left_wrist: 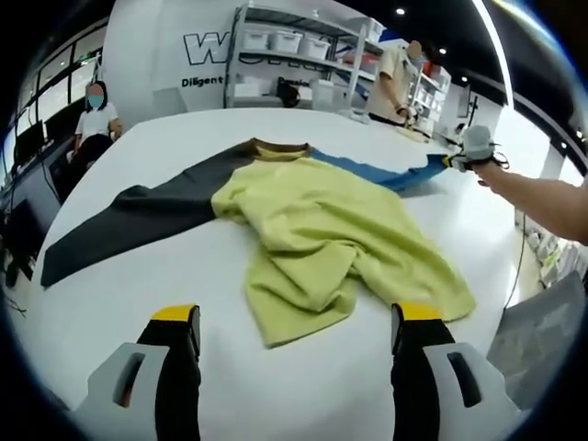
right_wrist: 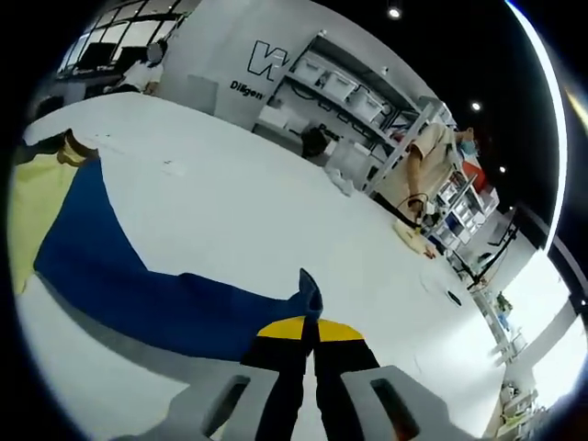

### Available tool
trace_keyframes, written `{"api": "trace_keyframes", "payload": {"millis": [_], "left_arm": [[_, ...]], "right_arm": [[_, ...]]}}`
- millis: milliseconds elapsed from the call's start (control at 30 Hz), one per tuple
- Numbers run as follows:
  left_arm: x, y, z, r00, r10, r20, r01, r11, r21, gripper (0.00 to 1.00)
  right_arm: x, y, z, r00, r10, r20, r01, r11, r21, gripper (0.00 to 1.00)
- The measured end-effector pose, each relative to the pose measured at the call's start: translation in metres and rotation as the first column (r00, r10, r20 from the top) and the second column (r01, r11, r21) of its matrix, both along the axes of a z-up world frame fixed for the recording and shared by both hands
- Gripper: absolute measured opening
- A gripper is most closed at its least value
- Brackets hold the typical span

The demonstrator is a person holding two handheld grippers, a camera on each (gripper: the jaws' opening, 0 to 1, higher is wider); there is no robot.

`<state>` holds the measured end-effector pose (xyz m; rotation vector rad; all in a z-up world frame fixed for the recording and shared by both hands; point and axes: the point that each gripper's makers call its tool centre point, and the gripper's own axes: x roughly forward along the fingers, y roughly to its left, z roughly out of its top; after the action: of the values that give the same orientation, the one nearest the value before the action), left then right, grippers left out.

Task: Fold the garment on the visible template until the final outline fits inside the template.

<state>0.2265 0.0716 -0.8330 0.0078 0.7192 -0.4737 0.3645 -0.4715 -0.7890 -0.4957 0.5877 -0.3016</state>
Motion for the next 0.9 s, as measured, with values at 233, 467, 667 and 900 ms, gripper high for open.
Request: {"api": "trace_keyframes", "payload": {"millis": [233,467,667,900], "left_arm": [[0.001,0.000,-0.003,1.000,0.001,-0.005,-0.001,1.000,0.004,0.80],[0.001,0.000,-0.003,1.000,-0.002,-0.004,0.002,1.000,0.007,0.80],[0.002,0.000,-0.002,1.000,0.001,-0.002,-0.001,1.000,0.003,0.80],[0.001,-0.002,-0.003,1.000,-0.008,-0.005,0.008,1.000,0.003,0.80]], "right_arm": [[-0.002,-0.013,0.002,0.999,-0.023,0.030,0.024,0.999,-0.033,0.00],[-0.011,-0.016,-0.028,0.996,-0.069,-0.060,0.071,0.997,0.034,0.00],[-0.026,-0.025,-0.046,0.984,-0.132,-0.121,0.143,0.986,0.090,0.00],[-0.043,-0.023,-0.064,0.964,-0.176,-0.197,0.203,0.971,0.124,0.00]]}}
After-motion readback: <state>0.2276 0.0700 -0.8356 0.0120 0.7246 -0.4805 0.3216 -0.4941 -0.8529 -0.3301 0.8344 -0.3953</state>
